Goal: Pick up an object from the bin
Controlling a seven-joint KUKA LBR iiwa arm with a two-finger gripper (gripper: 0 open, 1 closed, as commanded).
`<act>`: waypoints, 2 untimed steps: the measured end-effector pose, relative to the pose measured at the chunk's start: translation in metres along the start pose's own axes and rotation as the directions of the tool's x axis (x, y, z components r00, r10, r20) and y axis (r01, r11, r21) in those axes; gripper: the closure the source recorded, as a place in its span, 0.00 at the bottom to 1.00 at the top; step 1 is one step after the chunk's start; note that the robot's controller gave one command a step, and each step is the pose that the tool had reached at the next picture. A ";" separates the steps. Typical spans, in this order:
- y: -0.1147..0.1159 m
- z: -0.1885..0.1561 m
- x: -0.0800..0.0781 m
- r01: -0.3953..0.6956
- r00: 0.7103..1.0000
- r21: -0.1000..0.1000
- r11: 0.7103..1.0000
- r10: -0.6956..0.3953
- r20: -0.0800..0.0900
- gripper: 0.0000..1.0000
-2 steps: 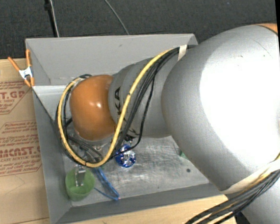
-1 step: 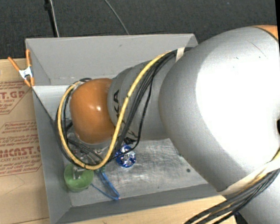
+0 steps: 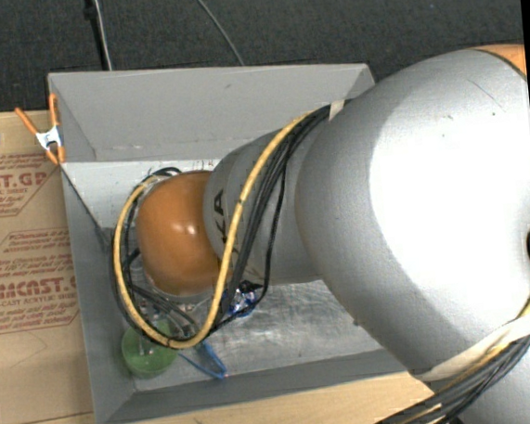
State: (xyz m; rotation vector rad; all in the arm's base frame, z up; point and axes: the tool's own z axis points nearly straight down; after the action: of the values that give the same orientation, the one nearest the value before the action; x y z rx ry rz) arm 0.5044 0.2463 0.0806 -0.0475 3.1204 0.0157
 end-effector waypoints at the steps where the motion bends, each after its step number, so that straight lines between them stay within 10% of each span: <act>1: -0.013 -0.012 -0.005 -0.027 0.999 0.009 1.000 0.027 -0.019 1.00; 2: -0.023 -0.057 -0.007 -0.035 0.999 0.008 0.999 0.035 -0.016 1.00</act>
Offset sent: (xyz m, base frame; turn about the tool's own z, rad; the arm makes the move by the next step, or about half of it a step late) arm 0.0047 -0.0140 0.0114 0.0274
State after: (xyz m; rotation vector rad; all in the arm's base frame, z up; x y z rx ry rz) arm 0.5105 0.2233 0.1376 0.0077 3.1371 0.0038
